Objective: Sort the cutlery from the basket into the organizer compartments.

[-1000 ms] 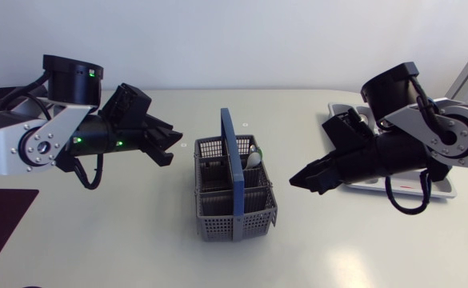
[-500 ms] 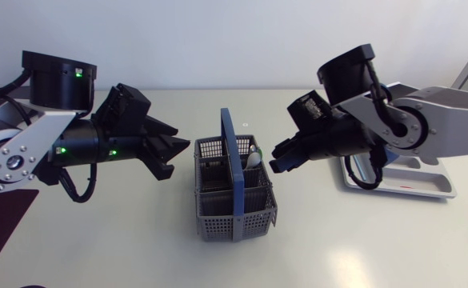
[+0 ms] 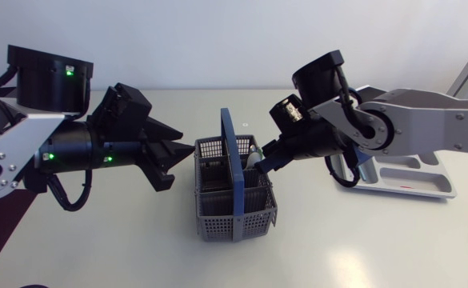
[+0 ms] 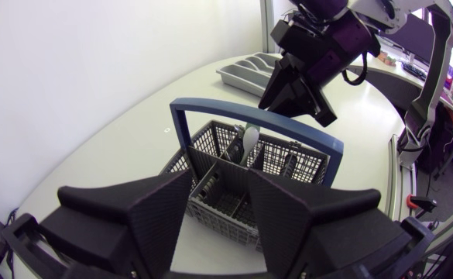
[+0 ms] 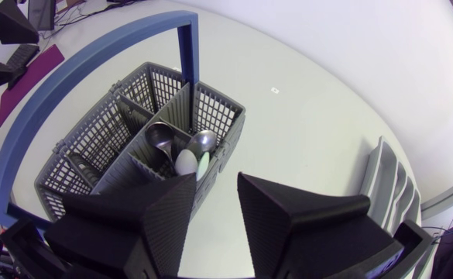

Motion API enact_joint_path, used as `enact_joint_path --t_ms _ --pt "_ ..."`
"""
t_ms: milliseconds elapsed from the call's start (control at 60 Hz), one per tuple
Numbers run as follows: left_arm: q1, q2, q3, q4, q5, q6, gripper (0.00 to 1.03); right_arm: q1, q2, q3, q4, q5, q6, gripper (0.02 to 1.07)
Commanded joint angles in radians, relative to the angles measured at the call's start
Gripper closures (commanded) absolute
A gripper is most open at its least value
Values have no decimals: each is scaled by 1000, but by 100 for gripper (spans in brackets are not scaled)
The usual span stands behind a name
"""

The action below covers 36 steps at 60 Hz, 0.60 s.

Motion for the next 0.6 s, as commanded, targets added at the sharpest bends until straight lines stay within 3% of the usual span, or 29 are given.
enact_joint_path --t_ms 0,67,217,583 --pt "-15 -33 18 -9 -9 3 53 18 35 33 11 19 5 65" --pt "-15 -49 12 -11 -11 3 53 33 49 42 16 54 5 66" --pt "-14 -89 -9 -17 -15 0 53 38 77 57 19 72 11 79" --pt "-23 -130 -46 -17 -15 -1 53 56 123 80 22 100 18 86"
